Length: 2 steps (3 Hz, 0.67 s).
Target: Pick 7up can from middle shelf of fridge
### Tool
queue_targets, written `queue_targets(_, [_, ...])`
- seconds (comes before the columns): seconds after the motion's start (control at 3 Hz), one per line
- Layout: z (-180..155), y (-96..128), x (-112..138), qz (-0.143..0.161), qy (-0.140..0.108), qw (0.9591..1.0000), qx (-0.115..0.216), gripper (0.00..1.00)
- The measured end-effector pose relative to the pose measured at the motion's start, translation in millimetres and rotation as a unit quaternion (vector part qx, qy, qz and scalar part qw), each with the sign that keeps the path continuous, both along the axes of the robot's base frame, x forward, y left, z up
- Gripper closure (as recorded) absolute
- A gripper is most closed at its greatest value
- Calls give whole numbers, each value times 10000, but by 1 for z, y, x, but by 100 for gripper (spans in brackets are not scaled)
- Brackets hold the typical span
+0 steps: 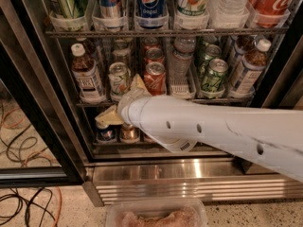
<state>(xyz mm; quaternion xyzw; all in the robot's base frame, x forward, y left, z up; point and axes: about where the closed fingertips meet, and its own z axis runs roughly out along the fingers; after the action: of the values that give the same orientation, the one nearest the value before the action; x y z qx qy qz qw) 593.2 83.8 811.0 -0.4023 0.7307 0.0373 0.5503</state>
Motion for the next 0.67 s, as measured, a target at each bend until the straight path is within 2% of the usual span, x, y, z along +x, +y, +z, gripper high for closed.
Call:
queue_targets(0.33, [-2,-24,6,-291,4,9995,-134,0])
queue_targets(0.67, [-2,-24,6,-292,3,9995,-138,0])
